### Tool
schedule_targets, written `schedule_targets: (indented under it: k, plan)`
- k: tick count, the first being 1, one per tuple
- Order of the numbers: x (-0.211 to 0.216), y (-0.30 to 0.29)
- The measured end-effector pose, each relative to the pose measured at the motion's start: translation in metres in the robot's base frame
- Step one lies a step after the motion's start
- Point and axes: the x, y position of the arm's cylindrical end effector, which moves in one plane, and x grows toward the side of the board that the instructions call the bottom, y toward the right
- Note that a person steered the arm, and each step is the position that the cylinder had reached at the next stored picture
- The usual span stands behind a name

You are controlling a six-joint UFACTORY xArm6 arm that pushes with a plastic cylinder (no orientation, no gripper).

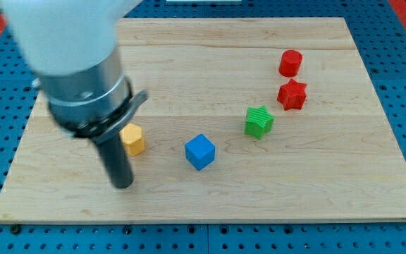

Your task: Adjust the red blocks green star blue cube and yellow hexagon to form a v shape with other blocks

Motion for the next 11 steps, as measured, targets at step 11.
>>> schedule_targets:
  k: [11]
  plan:
    - [-0.096, 0.193]
